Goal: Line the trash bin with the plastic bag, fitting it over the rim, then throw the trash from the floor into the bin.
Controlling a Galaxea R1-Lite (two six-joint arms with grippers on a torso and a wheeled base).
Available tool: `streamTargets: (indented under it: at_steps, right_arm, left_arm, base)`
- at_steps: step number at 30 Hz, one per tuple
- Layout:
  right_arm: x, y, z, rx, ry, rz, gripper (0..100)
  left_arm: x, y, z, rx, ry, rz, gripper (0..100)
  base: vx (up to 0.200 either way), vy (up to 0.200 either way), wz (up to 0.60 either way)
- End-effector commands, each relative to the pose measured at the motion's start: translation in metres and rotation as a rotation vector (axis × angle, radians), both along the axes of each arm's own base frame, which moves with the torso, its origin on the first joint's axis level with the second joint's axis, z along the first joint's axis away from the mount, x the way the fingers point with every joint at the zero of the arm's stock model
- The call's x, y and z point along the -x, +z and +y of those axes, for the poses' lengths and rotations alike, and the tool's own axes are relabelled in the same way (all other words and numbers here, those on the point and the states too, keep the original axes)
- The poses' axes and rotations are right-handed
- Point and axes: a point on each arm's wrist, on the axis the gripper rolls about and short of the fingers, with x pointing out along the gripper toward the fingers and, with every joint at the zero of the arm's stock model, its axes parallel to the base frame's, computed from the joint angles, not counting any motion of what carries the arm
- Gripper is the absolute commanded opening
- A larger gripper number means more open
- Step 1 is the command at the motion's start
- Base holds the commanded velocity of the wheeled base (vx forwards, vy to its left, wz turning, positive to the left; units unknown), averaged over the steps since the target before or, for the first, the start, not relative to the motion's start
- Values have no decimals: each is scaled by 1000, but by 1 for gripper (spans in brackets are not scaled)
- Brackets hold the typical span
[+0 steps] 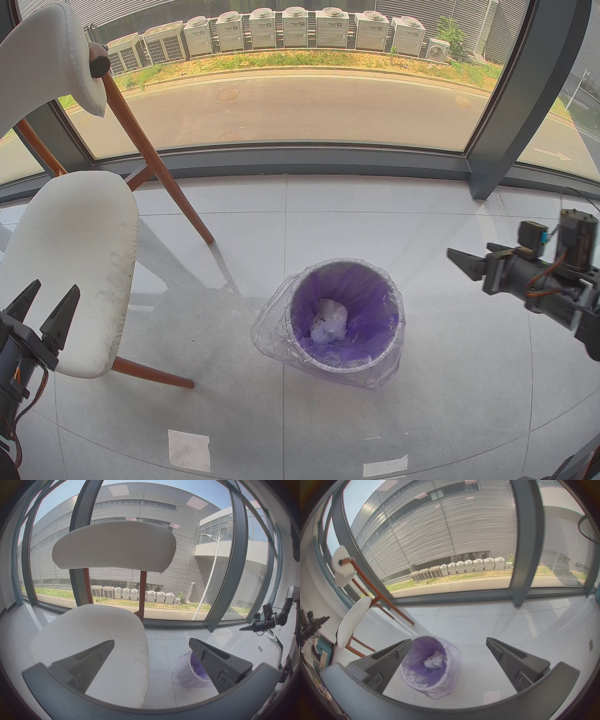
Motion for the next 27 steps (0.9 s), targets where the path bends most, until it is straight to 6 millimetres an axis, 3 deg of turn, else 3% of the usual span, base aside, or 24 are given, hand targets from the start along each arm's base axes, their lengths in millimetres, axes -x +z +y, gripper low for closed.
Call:
streamTargets:
  at_steps: [1,5,8,9,15,20,23,27]
  right_arm:
    - [190,-26,-77,-31,-275,-280,100]
    - [236,-65,-78,17,-275,-294,100]
    - [268,-103,-79,101,-271,-281,100]
    - [268,-108,-79,117,-285,-228,100]
    - [268,-107,-80,42,-371,-242,100]
    - [268,-107,-80,44,-370,-244,100]
    - [268,-107,-80,45,-370,-244,100]
    - [268,-107,-80,45,-369,-244,100]
  left_arm:
    - [86,-33,-2,-2,-27,-56,100]
    - [118,-65,-2,-23,-65,-49,100]
    - [125,-93,-2,-67,-26,90,100]
    - [125,-94,-2,-71,-21,110,100]
    - [124,-92,-2,-110,9,93,100]
    - [124,-92,6,-51,358,110,100]
    - [124,-93,5,-56,298,111,100]
    - [124,-93,0,-202,101,97,100]
  base:
    - [0,0,0]
    - [0,0,0]
    - [0,0,0]
    - [0,0,0]
    - [0,0,0]
    - [0,0,0]
    - [0,0,0]
    - [0,0,0]
